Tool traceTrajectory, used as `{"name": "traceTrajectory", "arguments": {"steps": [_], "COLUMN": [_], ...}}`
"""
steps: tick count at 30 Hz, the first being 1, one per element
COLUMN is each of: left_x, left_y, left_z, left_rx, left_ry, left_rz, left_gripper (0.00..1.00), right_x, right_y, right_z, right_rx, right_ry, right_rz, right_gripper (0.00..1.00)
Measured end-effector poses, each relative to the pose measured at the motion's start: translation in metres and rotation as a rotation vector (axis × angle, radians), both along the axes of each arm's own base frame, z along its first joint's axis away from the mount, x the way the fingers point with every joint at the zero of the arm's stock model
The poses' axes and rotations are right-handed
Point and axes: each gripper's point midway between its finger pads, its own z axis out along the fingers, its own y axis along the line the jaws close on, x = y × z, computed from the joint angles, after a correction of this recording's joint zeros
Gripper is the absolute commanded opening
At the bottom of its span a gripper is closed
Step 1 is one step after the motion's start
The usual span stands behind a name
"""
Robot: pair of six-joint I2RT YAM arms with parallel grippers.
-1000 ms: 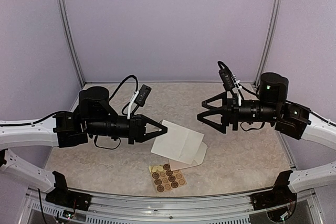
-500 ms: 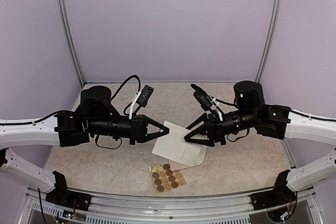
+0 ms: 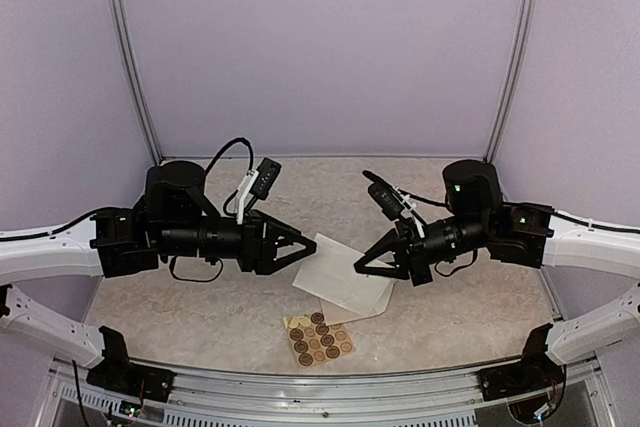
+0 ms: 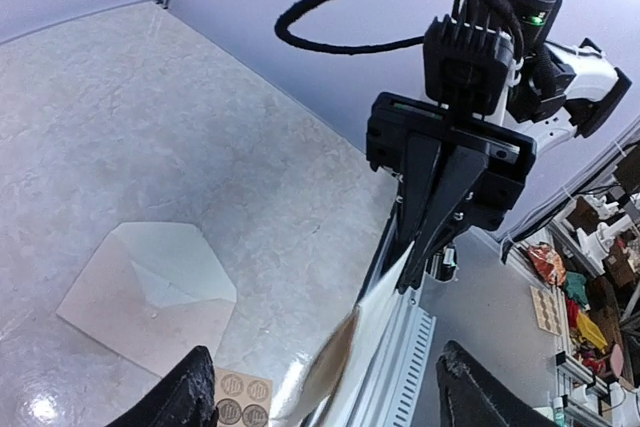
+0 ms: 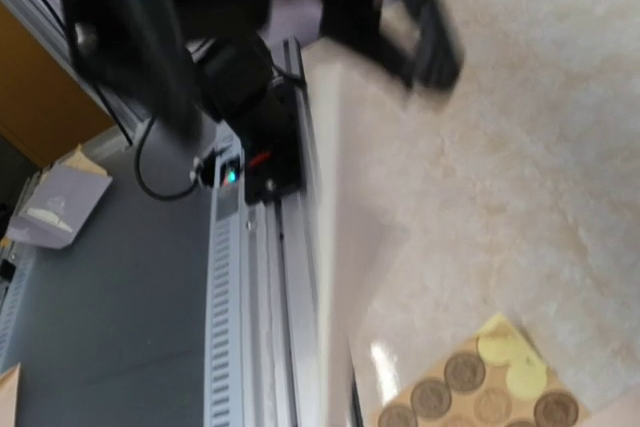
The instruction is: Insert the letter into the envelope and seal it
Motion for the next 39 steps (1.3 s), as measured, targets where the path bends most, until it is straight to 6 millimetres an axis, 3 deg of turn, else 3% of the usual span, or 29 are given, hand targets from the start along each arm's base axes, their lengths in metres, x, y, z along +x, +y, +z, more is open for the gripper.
{"name": "traceTrajectory", "arguments": {"steps": [6,10,13,16,19,21,24,25,28,33,39], "left_x": [0.009,0.002,-0.009,-0.018,-0.022,-0.024,-0.025,-0.025,-0.024,-0.022,-0.014], "left_y": [0.004,-0.010,-0.022,-0.027,-0.029,-0.029,-0.029,-0.029,-0.027,-0.015,0.002], "left_z": [0.026,0.022,0.001,-0.020,-0.028,-0.029,-0.028,-0.027,-0.022,-0.008,0.026], "left_rx": [0.042,0.076,0.131,0.183,0.205,0.206,0.201,0.196,0.159,0.027,-0.218], "left_ry": [-0.077,-0.088,-0.066,-0.043,-0.021,-0.022,-0.027,-0.029,-0.036,-0.057,-0.108], "left_rz": [0.039,-0.029,-0.101,-0.161,-0.185,-0.198,-0.203,-0.201,-0.182,-0.113,0.015], "left_gripper": [0.78,0.73,0.53,0.27,0.03,0.00,0.00,0.00,0.00,0.00,0.00], "right_x": [-0.008,-0.013,-0.016,-0.018,-0.017,-0.016,-0.010,-0.006,0.007,0.019,0.028], "right_y": [-0.003,-0.002,-0.001,0.000,0.002,0.002,0.003,0.003,0.000,-0.015,-0.022], "right_z": [-0.014,-0.013,-0.011,-0.007,-0.004,-0.004,-0.007,-0.007,-0.004,0.010,0.006], "right_rx": [-0.054,-0.058,-0.055,-0.049,-0.048,-0.051,-0.064,-0.068,-0.058,0.041,0.191], "right_ry": [0.041,0.058,0.061,0.059,0.057,0.056,0.045,0.041,0.012,-0.017,0.059], "right_rz": [0.040,0.075,0.095,0.111,0.119,0.116,0.078,0.058,-0.024,-0.157,-0.272], "right_gripper": [0.00,0.00,0.00,0.00,0.00,0.03,0.34,0.52,0.80,0.95,0.98]}}
